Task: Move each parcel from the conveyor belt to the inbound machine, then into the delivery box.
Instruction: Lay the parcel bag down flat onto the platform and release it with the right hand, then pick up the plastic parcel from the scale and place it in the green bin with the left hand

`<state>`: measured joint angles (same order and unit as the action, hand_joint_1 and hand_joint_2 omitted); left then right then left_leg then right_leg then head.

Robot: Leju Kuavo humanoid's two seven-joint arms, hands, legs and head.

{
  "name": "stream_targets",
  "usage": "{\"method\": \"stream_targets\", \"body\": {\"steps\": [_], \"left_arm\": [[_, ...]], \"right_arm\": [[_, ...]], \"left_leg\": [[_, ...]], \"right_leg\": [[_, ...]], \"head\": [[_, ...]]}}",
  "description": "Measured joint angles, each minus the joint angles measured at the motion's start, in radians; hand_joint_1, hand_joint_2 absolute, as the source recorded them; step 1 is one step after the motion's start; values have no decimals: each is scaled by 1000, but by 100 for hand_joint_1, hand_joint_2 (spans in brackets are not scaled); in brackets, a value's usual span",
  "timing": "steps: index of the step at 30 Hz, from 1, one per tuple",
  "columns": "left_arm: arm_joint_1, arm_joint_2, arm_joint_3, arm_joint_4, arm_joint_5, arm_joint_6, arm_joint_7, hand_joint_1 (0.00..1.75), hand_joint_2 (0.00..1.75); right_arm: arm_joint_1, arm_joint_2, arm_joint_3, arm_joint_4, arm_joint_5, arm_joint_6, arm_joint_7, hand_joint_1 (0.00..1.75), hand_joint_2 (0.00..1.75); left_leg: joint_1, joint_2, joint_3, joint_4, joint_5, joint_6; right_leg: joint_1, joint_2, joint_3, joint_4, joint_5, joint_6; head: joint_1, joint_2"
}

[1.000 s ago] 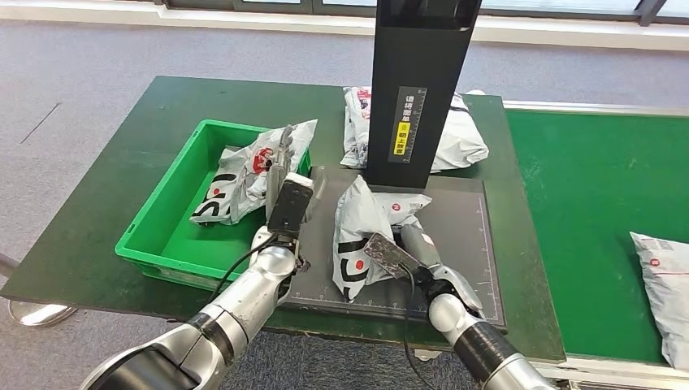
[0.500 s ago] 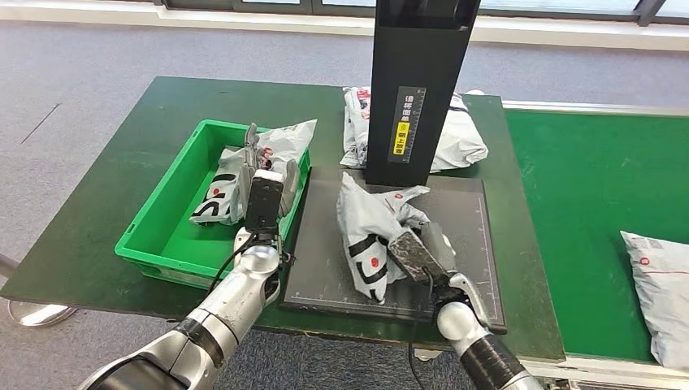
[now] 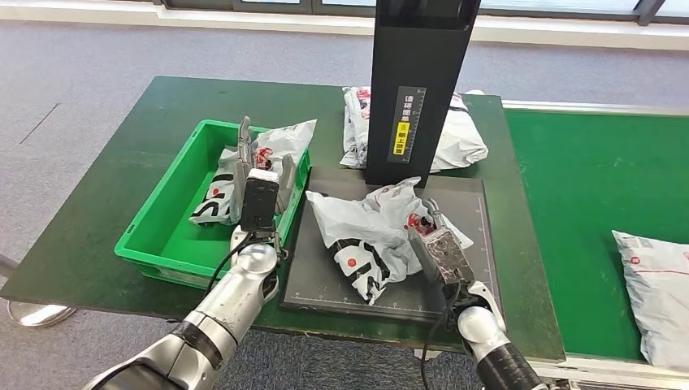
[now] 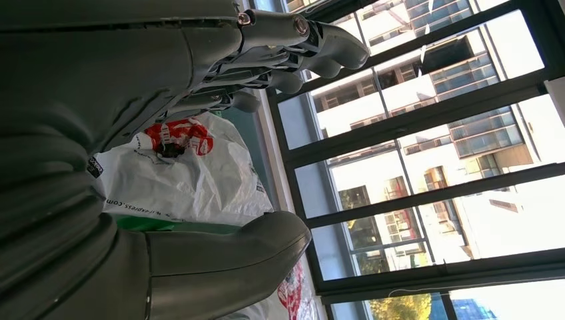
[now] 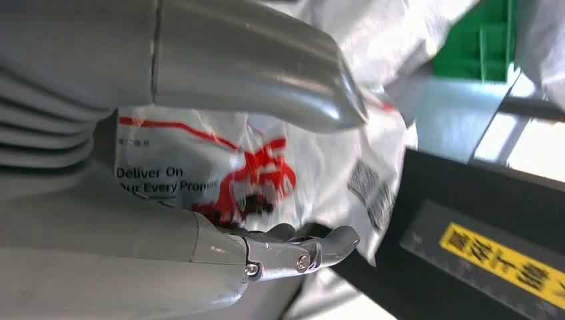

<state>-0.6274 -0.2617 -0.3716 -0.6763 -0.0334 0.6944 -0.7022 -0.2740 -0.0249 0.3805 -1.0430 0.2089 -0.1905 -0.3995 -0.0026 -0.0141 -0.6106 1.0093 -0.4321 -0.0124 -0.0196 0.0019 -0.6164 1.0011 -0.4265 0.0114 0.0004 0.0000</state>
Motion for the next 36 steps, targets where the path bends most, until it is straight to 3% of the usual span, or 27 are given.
{"method": "stream_targets", "body": {"steps": [10, 16, 30, 34, 36], "left_arm": [[10, 0, -2, -28, -5, -2, 0, 0, 175], [6, 0, -38, 20, -4, -60, 0, 0, 175], [0, 0, -64, 72, -4, -71, 0, 0, 175], [-14, -3, -75, 102, -26, -99, 14, 0, 175], [-30, -9, -100, 143, -73, -131, 56, 0, 175]], "right_arm": [[1, -42, -12, 0, -133, 177, -12, 0, 0], [1, -49, -22, 0, -140, 148, -55, 0, 0], [1, -53, -25, 0, -140, 145, -58, 0, 0], [1, -53, -28, 0, -137, 107, -67, 0, 175], [2, -51, -39, -8, -128, 34, -83, 0, 175]], "left_leg": [[0, 0, 0, 0, 0, 0], [0, 1, 0, 0, 0, 0], [0, 1, 0, 0, 0, 0], [0, 1, 0, 0, 0, 0], [0, 0, 0, 0, 0, 0]], "right_leg": [[0, 0, 0, 0, 0, 0], [0, 1, 0, 0, 0, 0], [0, 1, 0, 0, 0, 0], [0, 0, 0, 0, 0, 0], [0, 0, 0, 0, 0, 0]], "head": [[0, 0], [0, 0], [0, 0], [0, 0], [0, 0]]}}
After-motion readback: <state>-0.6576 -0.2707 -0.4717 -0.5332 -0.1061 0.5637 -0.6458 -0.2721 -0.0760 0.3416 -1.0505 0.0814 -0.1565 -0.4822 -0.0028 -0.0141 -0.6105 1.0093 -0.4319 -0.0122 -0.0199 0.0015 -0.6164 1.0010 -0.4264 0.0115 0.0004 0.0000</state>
